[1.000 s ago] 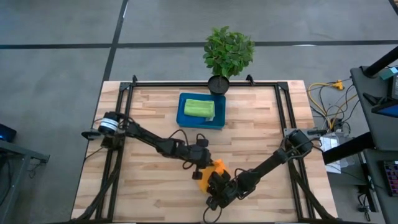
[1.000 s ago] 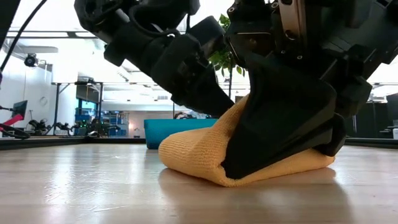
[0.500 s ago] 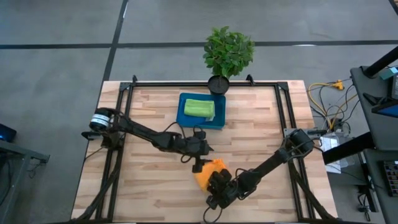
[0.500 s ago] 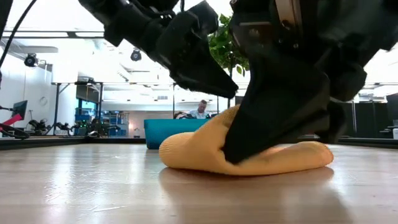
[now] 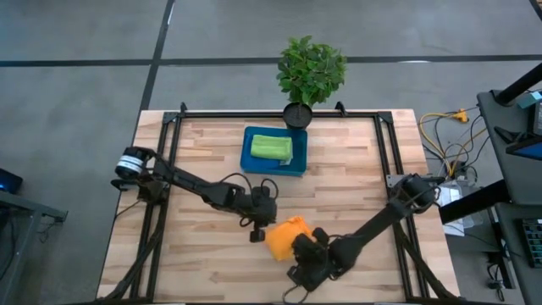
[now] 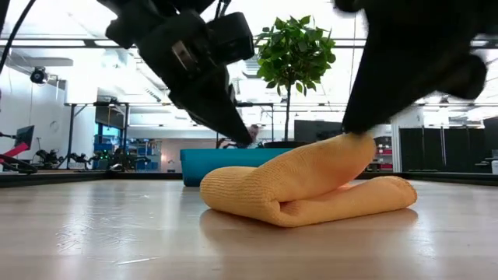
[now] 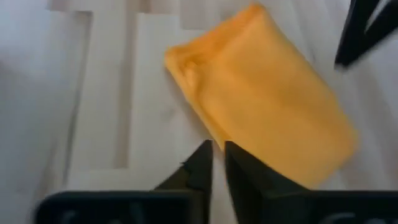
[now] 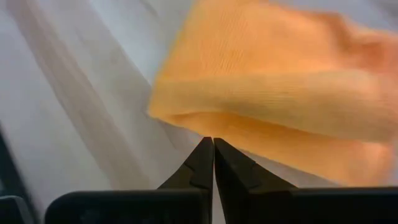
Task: Fold microfiber towels
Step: Fold the yellow microfiber towel
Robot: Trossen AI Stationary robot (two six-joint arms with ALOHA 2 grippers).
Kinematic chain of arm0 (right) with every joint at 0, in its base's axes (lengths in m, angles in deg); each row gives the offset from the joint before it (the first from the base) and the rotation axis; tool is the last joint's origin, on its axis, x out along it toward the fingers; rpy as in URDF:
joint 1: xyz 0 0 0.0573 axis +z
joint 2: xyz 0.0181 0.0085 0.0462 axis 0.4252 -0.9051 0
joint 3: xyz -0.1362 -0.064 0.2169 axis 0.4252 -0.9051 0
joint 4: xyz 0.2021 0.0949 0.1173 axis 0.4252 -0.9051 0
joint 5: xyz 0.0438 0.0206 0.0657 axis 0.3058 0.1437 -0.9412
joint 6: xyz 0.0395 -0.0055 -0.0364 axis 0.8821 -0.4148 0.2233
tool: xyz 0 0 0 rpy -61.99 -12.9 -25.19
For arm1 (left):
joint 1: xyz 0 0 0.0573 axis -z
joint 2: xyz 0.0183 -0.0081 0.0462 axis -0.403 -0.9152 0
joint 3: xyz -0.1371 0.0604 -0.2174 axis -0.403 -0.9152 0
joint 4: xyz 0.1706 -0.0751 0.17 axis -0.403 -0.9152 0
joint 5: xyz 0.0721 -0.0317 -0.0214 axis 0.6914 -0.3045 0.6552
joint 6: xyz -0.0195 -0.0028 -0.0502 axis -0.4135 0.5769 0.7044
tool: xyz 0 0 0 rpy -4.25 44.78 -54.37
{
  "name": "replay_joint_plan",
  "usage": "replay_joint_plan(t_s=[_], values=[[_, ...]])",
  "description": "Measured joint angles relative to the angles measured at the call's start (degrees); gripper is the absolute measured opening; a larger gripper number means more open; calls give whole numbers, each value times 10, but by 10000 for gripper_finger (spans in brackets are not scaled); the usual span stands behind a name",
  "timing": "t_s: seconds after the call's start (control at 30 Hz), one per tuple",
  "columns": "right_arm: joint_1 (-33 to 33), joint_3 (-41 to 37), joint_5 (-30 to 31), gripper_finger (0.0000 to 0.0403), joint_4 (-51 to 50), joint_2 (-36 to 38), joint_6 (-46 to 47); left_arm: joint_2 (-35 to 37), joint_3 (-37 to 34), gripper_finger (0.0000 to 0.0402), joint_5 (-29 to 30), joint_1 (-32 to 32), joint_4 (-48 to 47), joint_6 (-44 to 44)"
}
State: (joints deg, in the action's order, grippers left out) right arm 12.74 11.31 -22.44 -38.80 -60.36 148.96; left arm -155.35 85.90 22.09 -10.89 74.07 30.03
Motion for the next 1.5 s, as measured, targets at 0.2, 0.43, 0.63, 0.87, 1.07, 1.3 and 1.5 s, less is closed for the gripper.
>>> replay_joint_plan(t_s=[0.2,0.43,0.63,0.87,1.07,1.3,1.5], values=[[52,0,170,8,-50,31,171,4,-1,8,-13,24,1,1],[27,-59,188,8,26,31,248,-2,-1,1,-13,34,18,11],[-24,-72,153,8,71,30,217,-17,-2,0,-20,34,27,31],[-48,-70,26,8,27,34,219,-28,-4,0,-26,34,22,40],[-42,-66,57,8,-11,80,225,-28,-4,0,-31,38,22,61],[-40,-67,-49,8,-32,48,244,-32,-4,0,-34,41,32,60],[-33,-49,13,8,-68,66,268,-32,-3,0,-37,41,31,60]])
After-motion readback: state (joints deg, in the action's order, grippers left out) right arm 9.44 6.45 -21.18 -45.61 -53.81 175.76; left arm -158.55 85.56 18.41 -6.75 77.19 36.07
